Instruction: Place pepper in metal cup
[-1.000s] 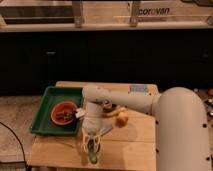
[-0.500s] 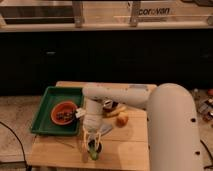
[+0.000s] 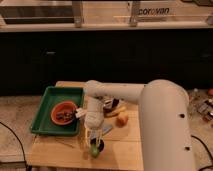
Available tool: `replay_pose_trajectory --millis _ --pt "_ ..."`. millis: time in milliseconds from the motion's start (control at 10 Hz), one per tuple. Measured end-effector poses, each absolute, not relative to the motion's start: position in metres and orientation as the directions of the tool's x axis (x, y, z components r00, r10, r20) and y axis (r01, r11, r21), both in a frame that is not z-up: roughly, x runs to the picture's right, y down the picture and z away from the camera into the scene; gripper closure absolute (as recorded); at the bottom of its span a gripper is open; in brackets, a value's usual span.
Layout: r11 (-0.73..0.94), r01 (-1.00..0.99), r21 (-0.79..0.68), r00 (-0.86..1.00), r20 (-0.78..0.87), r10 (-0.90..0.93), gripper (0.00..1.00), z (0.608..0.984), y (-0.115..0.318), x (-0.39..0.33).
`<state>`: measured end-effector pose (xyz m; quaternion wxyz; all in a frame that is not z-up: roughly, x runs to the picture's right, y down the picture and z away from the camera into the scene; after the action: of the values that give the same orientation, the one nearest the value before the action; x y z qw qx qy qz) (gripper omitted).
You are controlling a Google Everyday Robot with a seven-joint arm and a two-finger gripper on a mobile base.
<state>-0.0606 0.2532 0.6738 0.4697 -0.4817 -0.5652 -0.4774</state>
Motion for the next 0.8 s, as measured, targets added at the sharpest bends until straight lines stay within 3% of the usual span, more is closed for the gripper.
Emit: replay_pose_trajectory --millis 400,500,800 --pt "0.073 0.995 0.069 -0.077 0.990 0.116 0.28 0.670 0.251 -0.062" --pt "0.074 0.995 0.069 -0.078 0.990 0.118 0.22 0.668 0.252 -0.063" --pt "0.090 0.993 0.078 -0.088 0.990 0.114 0.20 0.662 0.252 -0.066"
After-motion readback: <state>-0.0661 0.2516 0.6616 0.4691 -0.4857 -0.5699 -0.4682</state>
